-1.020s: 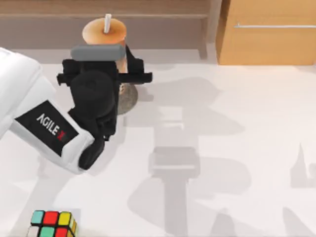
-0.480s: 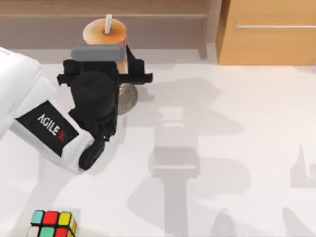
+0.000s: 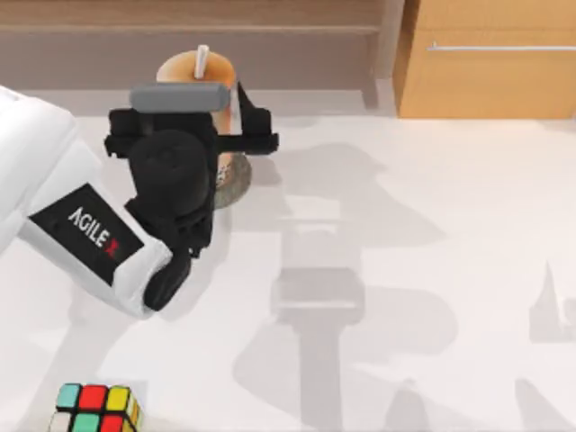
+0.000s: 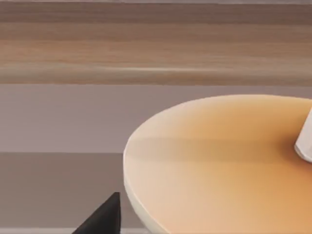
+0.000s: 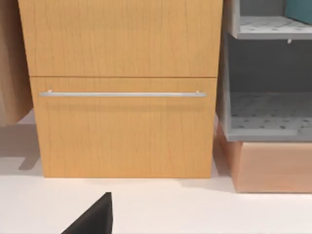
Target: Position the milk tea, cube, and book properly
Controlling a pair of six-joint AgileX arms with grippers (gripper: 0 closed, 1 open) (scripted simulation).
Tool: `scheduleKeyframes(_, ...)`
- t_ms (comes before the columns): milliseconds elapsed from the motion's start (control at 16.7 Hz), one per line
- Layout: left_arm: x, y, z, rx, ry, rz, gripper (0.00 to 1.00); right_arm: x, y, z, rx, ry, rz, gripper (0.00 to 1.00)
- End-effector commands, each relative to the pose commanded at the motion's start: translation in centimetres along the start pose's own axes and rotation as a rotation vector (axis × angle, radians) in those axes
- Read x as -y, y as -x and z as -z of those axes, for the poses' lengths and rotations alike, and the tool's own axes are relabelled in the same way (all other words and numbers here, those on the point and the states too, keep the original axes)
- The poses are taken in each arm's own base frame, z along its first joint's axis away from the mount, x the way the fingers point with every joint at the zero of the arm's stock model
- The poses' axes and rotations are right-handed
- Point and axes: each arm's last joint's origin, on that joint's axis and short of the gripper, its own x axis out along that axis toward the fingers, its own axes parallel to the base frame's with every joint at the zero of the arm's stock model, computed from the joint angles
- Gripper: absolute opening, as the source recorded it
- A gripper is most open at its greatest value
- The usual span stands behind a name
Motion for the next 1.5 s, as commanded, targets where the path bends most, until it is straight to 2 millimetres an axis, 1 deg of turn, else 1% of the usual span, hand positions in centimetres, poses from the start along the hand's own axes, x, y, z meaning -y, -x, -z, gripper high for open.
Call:
scheduleKeyframes(360,0.0,0.1,-0.1,0.002,0.001,-0.001,1.00,0.0,0.0,0.0,0.000,0.000,0.000,1.00)
scheduleKeyframes(720,-0.1,2.7,0.1,-0.002,-0.001,-0.001,1.00,0.0,0.0,0.0,0.000,0.000,0.000,1.00)
scheduleKeyframes(780,0.0,3.0,0.0,0.000,0.000,-0.001,1.00,0.0,0.0,0.0,0.000,0.000,0.000,1.00)
scheduleKeyframes(1020,-0.2,2.8,0.1,-0.004,-0.003,-0.005,1.00,0.0,0.0,0.0,0.000,0.000,0.000,1.00)
scheduleKeyframes(1140,-0.1,3.2,-0.5,-0.013,-0.008,-0.005,1.00,0.0,0.0,0.0,0.000,0.000,0.000,1.00)
scheduleKeyframes(1380,-0.1,4.1,-3.5,0.006,0.004,-0.004,1.00,0.0,0.0,0.0,0.000,0.000,0.000,1.00)
scheduleKeyframes(1500,-0.1,4.6,-4.5,0.003,0.002,-0.004,1.00,0.0,0.0,0.0,0.000,0.000,0.000,1.00)
